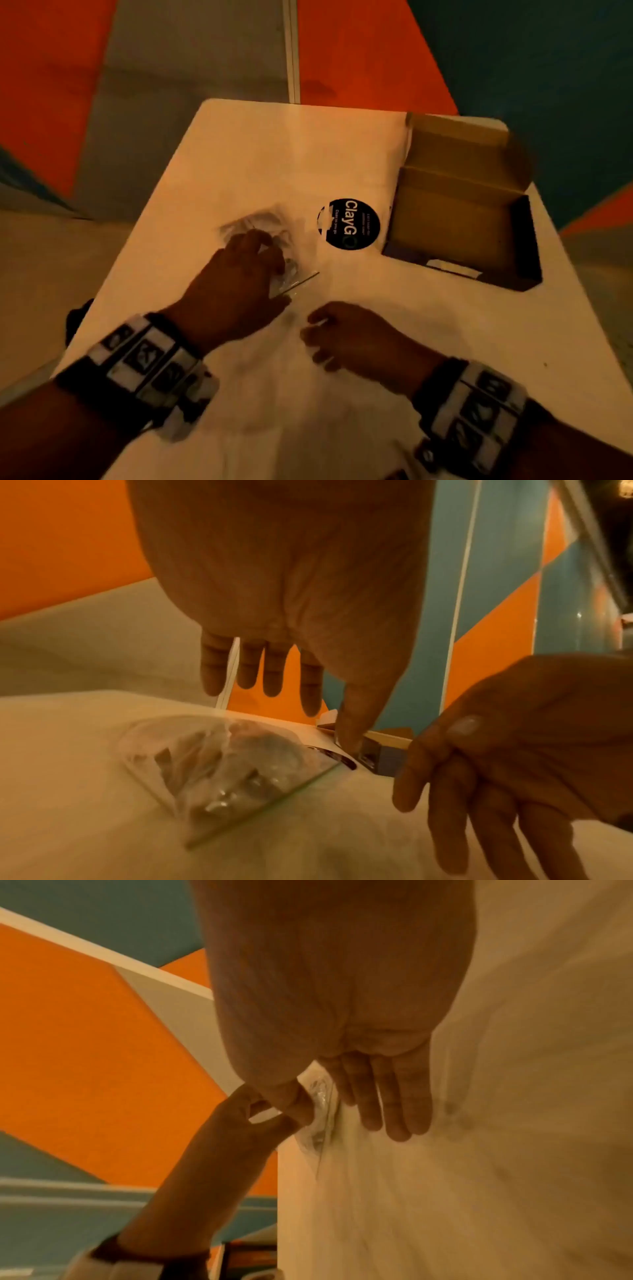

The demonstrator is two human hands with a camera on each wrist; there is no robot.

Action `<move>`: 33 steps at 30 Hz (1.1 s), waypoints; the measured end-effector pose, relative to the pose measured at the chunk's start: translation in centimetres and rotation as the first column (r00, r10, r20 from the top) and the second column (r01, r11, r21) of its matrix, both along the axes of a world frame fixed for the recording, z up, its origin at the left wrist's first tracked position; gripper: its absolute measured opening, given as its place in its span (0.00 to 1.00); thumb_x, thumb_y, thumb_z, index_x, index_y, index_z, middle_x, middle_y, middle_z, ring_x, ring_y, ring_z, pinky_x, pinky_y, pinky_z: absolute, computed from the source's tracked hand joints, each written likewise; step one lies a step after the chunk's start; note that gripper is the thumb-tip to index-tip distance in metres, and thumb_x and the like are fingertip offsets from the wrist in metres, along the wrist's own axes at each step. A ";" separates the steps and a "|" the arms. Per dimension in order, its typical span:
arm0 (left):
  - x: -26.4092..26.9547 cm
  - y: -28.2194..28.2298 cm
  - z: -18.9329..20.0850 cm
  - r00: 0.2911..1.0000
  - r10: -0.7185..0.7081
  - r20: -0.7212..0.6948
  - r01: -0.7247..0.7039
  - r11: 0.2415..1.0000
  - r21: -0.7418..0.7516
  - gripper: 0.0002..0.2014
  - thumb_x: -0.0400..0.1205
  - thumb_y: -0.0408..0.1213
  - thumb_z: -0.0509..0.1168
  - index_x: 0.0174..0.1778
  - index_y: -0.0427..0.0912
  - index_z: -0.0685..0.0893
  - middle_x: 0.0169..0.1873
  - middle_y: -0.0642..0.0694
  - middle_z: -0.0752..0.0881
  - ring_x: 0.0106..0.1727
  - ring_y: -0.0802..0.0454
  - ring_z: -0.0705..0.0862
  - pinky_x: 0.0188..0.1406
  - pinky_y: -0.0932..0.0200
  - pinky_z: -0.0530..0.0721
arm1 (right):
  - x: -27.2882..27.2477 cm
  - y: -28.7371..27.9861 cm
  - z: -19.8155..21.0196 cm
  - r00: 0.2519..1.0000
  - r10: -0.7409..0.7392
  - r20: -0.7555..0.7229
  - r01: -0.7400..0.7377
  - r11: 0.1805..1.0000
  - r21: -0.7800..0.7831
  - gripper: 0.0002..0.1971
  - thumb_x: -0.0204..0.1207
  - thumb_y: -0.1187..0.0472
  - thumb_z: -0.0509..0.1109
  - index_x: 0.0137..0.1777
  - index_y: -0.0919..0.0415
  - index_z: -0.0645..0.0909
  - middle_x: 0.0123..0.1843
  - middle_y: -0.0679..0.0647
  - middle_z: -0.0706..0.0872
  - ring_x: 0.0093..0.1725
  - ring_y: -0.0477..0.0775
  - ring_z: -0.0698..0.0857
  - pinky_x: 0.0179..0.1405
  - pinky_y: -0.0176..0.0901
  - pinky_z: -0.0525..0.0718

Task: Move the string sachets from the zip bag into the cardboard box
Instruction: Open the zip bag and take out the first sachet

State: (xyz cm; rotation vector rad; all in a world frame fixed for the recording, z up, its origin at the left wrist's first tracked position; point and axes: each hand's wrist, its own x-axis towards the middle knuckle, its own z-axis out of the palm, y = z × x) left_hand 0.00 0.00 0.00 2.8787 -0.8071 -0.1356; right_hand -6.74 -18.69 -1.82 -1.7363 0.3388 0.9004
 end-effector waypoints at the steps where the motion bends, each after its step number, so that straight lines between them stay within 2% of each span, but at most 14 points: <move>1: 0.8 0.0 -0.4 1.000 -0.023 -0.003 0.023 0.999 0.031 0.30 0.68 0.60 0.77 0.60 0.47 0.81 0.70 0.41 0.74 0.67 0.38 0.78 0.60 0.41 0.84 | 0.9 0.3 -0.8 0.996 -0.090 -0.007 0.090 0.995 0.031 0.09 0.80 0.54 0.74 0.55 0.58 0.83 0.55 0.62 0.90 0.45 0.58 0.91 0.53 0.55 0.91; 3: 1.9 -0.1 -0.7 0.999 -0.029 -0.046 0.036 0.987 0.160 0.37 0.68 0.63 0.76 0.67 0.47 0.76 0.74 0.42 0.69 0.70 0.40 0.75 0.63 0.42 0.83 | 2.4 0.6 -1.1 0.978 -0.205 -0.034 0.207 0.977 0.057 0.10 0.83 0.57 0.71 0.55 0.64 0.82 0.54 0.65 0.89 0.41 0.62 0.91 0.50 0.58 0.91; 6: 2.6 -0.4 -1.3 0.994 -0.044 -0.096 0.072 0.947 0.313 0.42 0.68 0.68 0.73 0.71 0.48 0.70 0.73 0.44 0.65 0.68 0.44 0.72 0.64 0.48 0.81 | 3.8 0.5 -2.4 0.957 -0.288 -0.032 0.290 0.949 0.123 0.15 0.83 0.59 0.70 0.62 0.70 0.79 0.56 0.70 0.88 0.40 0.67 0.90 0.45 0.60 0.91; 10: 2.5 -0.5 -2.1 0.992 -0.114 -0.049 0.124 0.897 0.424 0.37 0.73 0.65 0.71 0.70 0.45 0.73 0.68 0.42 0.70 0.68 0.43 0.72 0.65 0.50 0.77 | 4.5 1.3 -3.5 0.953 -0.299 0.058 0.284 0.941 0.184 0.12 0.84 0.59 0.67 0.60 0.68 0.80 0.51 0.66 0.87 0.37 0.63 0.89 0.39 0.55 0.91; 14: 2.1 -0.3 -2.2 0.990 -0.137 -0.013 0.131 0.910 0.394 0.24 0.76 0.60 0.66 0.56 0.43 0.80 0.53 0.43 0.79 0.59 0.43 0.77 0.56 0.52 0.80 | 3.6 2.6 -4.5 0.924 -0.344 0.169 0.296 0.921 0.255 0.11 0.84 0.60 0.65 0.55 0.66 0.85 0.49 0.61 0.87 0.39 0.58 0.87 0.37 0.50 0.90; 17: 0.8 -0.2 -2.0 0.979 -0.187 0.084 0.141 0.911 0.387 0.16 0.80 0.57 0.60 0.37 0.48 0.75 0.36 0.48 0.82 0.41 0.48 0.75 0.50 0.53 0.80 | 2.0 3.3 -4.8 0.897 -0.387 0.214 0.337 0.911 0.238 0.12 0.84 0.58 0.66 0.55 0.67 0.85 0.50 0.61 0.89 0.40 0.59 0.88 0.37 0.52 0.91; 19: -0.8 -0.5 -1.5 0.983 -0.163 0.086 0.121 0.921 0.371 0.15 0.81 0.49 0.60 0.32 0.45 0.76 0.34 0.42 0.86 0.34 0.48 0.73 0.40 0.56 0.72 | 0.7 3.6 -4.6 0.891 -0.405 0.204 0.360 0.905 0.225 0.13 0.85 0.56 0.66 0.54 0.66 0.84 0.50 0.61 0.89 0.39 0.60 0.88 0.38 0.53 0.91; 22: -3.5 -0.8 -1.2 0.990 -0.130 0.060 0.105 0.943 0.314 0.17 0.78 0.41 0.64 0.23 0.42 0.72 0.30 0.36 0.85 0.34 0.37 0.75 0.36 0.58 0.65 | -1.2 3.9 -4.7 0.902 -0.392 0.178 0.357 0.912 0.200 0.13 0.86 0.56 0.63 0.49 0.66 0.82 0.50 0.63 0.88 0.37 0.60 0.87 0.37 0.54 0.90; 24: -4.6 -0.6 -1.8 0.995 -0.088 0.045 0.074 0.968 0.241 0.12 0.77 0.42 0.65 0.28 0.41 0.78 0.34 0.37 0.85 0.38 0.40 0.79 0.40 0.56 0.74 | -2.3 3.9 -5.0 0.911 -0.382 0.154 0.352 0.916 0.195 0.13 0.86 0.60 0.61 0.48 0.68 0.83 0.48 0.63 0.87 0.36 0.60 0.87 0.37 0.53 0.90; 25: -5.3 -0.5 -1.9 0.997 -0.069 0.037 0.061 0.979 0.196 0.09 0.76 0.45 0.66 0.38 0.42 0.82 0.42 0.39 0.86 0.44 0.43 0.81 0.45 0.53 0.79 | -2.9 3.8 -4.9 0.910 -0.387 0.149 0.356 0.913 0.200 0.13 0.86 0.62 0.60 0.48 0.69 0.83 0.46 0.63 0.87 0.35 0.59 0.87 0.36 0.52 0.90; 27: -6.6 -0.4 -2.4 0.999 -0.036 -0.012 0.037 0.990 0.137 0.17 0.76 0.51 0.69 0.54 0.45 0.80 0.54 0.44 0.81 0.54 0.45 0.81 0.54 0.50 0.83 | -4.0 3.8 -4.6 0.904 -0.402 0.149 0.370 0.907 0.202 0.13 0.86 0.64 0.60 0.46 0.69 0.84 0.39 0.62 0.88 0.33 0.58 0.87 0.34 0.50 0.90; 28: -7.2 -0.4 -2.5 0.999 -0.025 -0.027 0.028 0.994 0.109 0.21 0.76 0.53 0.71 0.58 0.46 0.77 0.56 0.45 0.78 0.54 0.46 0.80 0.54 0.50 0.82 | -4.5 3.7 -4.3 0.898 -0.407 0.169 0.374 0.907 0.194 0.13 0.86 0.65 0.60 0.46 0.69 0.84 0.36 0.61 0.88 0.31 0.57 0.87 0.32 0.50 0.90; 30: -8.3 -0.4 -2.4 0.999 -0.026 -0.027 0.027 0.999 0.037 0.24 0.76 0.56 0.72 0.59 0.46 0.74 0.56 0.46 0.77 0.50 0.50 0.77 0.49 0.54 0.79 | -5.6 3.4 -3.6 0.882 -0.407 0.238 0.371 0.910 0.183 0.13 0.86 0.67 0.60 0.46 0.68 0.84 0.32 0.60 0.87 0.28 0.56 0.86 0.30 0.49 0.88; 33: -9.6 -0.4 -1.4 1.000 -0.025 -0.016 0.024 0.997 -0.067 0.24 0.74 0.60 0.72 0.55 0.48 0.75 0.50 0.52 0.78 0.43 0.56 0.75 0.39 0.60 0.73 | -7.2 3.0 -2.5 0.860 -0.373 0.349 0.329 0.927 0.181 0.10 0.86 0.62 0.64 0.48 0.64 0.85 0.33 0.56 0.87 0.27 0.54 0.86 0.28 0.44 0.86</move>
